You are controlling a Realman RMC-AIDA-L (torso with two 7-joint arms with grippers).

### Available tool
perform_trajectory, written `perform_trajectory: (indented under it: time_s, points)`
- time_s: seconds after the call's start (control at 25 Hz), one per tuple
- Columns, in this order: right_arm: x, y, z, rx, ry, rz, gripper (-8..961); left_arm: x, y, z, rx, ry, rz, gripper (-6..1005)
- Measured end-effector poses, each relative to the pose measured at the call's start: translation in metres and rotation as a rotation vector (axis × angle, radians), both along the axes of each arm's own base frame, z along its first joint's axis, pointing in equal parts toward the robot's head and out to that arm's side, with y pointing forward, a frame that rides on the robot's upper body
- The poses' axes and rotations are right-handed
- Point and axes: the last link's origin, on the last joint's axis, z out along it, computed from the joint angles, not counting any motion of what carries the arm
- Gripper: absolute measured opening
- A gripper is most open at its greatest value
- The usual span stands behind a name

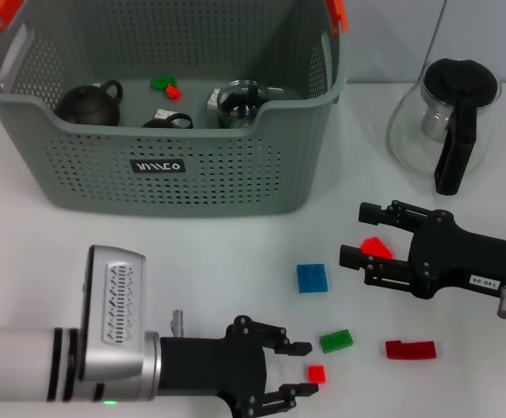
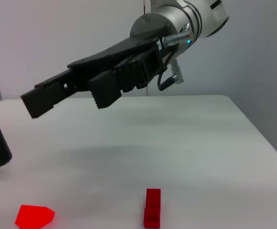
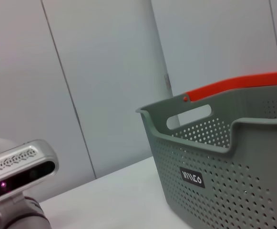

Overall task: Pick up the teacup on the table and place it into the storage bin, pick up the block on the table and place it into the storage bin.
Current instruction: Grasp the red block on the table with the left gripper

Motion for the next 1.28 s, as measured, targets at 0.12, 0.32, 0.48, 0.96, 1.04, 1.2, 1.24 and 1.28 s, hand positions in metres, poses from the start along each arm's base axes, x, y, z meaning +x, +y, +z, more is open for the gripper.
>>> perform_trajectory:
  time_s: [0.12,0.32,0.48,0.96,1.04,1.2,1.24,1.28]
  points:
    - [0.000,0.000,0.000,0.001,0.000,0.001,811,0.000,0.001,-0.006,0.005,0.016,0.004,415]
    - [0.000,0.000,0.000,0.001,0.001,0.000,811,0.001,0.002,-0.016,-0.006,0.048,0.019,415]
    - [0.000,0.000,0.000,0.001,0.001,0.000,810,0.002,0.002,-0.018,-0.012,0.052,0.024,414]
    - [0.000,0.000,0.000,0.000,0.000,-0.001,807,0.005,0.006,-0.025,-0.013,0.067,0.044,411]
    - [0.000,0.000,0.000,0.000,-0.001,-0.001,807,0.005,0.006,-0.026,-0.014,0.070,0.044,410]
    - [0.000,0.000,-0.001,-0.001,-0.002,-0.001,806,0.005,0.007,-0.026,-0.014,0.073,0.046,409]
    - [0.000,0.000,-0.001,-0.002,-0.001,-0.002,806,0.005,0.007,-0.026,-0.014,0.073,0.046,409]
    - [0.000,0.000,-0.001,-0.002,-0.001,-0.002,806,0.005,0.007,-0.026,-0.014,0.074,0.046,409]
